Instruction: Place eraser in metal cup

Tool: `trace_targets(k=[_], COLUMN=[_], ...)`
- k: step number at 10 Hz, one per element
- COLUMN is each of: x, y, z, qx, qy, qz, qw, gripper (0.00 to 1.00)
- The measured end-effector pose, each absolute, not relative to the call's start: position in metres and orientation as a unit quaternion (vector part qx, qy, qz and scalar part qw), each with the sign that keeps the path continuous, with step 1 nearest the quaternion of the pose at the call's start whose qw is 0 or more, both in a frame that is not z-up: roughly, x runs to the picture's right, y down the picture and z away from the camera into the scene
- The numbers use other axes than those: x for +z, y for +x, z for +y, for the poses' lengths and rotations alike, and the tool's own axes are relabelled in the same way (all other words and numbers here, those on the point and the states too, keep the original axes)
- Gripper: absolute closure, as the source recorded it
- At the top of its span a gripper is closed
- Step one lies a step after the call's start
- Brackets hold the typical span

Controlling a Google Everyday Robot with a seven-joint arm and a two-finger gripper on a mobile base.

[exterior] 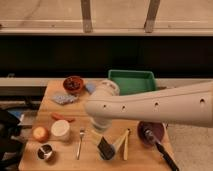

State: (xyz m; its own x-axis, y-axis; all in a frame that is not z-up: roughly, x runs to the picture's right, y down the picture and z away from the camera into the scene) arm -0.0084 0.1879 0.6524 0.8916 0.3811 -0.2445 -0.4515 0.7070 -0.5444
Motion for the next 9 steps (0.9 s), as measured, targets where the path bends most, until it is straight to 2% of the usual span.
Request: trace_targets(k=[6, 9], x=[0.656, 0.689], y=[-0.037, -0.035], z=[0.214, 0.228], qx=[0.169, 0.166], qy=[-0.333, -0.354], qz=[0.093, 0.132], qw=[0.923, 0.911], gripper=[0.21, 0.21])
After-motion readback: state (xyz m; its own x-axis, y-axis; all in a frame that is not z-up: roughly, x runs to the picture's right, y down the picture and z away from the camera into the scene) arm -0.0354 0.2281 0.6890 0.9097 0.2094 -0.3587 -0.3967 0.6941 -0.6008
